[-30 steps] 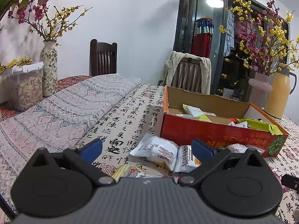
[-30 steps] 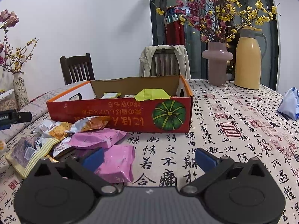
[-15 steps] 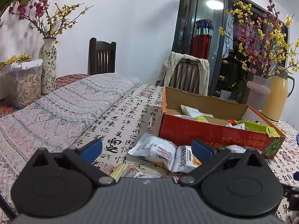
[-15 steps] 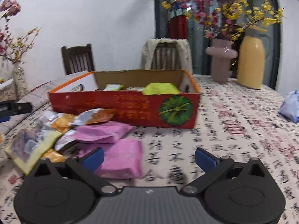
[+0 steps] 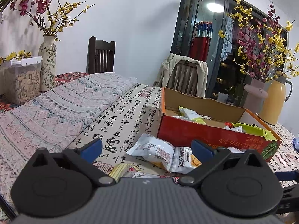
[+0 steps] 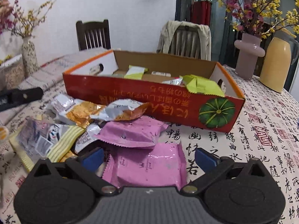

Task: Organize snacks
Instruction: 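Lower the right gripper onto a pink packet and close it, then hold the pink packet in the right gripper while left grasps a white packet, then carry both packets over the box and open the right gripper, then open the left gripper to drop the white packet into the box, then move both open grippers back from the box to the snack pile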

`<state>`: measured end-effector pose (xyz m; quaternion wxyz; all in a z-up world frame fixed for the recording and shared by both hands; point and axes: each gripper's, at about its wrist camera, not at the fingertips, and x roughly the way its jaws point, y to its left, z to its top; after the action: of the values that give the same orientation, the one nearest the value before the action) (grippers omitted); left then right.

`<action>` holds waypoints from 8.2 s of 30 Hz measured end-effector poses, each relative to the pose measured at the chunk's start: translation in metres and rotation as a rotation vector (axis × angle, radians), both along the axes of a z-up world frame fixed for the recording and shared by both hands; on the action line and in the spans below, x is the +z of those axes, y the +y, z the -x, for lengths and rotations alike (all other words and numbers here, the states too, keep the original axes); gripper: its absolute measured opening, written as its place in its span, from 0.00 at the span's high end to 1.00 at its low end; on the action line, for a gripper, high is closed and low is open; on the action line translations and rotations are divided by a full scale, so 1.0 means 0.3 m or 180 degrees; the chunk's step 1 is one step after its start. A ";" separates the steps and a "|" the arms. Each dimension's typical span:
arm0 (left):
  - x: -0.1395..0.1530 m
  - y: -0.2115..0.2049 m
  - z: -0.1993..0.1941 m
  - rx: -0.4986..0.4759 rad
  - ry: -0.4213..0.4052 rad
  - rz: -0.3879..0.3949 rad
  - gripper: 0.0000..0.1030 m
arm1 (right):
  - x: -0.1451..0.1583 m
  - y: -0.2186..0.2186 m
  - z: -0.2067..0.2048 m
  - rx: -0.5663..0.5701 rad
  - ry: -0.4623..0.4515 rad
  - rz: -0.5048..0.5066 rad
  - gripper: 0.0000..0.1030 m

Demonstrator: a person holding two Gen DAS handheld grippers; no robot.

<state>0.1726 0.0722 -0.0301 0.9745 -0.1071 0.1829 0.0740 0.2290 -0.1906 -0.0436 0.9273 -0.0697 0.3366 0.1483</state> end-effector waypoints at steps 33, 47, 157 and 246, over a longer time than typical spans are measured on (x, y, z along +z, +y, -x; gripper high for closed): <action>-0.004 0.000 0.003 -0.0006 -0.0015 0.0030 0.00 | -0.003 -0.130 0.112 -0.0151 -0.0255 -0.0106 0.37; -0.006 0.000 -0.006 0.0028 0.0029 -0.0006 0.00 | 0.063 -0.304 0.092 -0.0636 -0.0680 -0.0308 0.37; 0.218 -0.213 -0.458 -0.0329 -0.0008 -0.0418 0.74 | 0.174 -0.082 -0.323 -0.0255 -0.1025 -0.0536 0.37; 0.002 -0.099 -0.102 -0.0012 0.0186 -0.0378 0.00 | -0.014 -0.264 0.007 -0.0378 -0.0295 -0.0448 0.00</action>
<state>0.2032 0.0424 -0.0296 0.9735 -0.0466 0.2068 0.0861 0.2270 -0.2698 -0.0477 0.9516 0.0088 0.2856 0.1130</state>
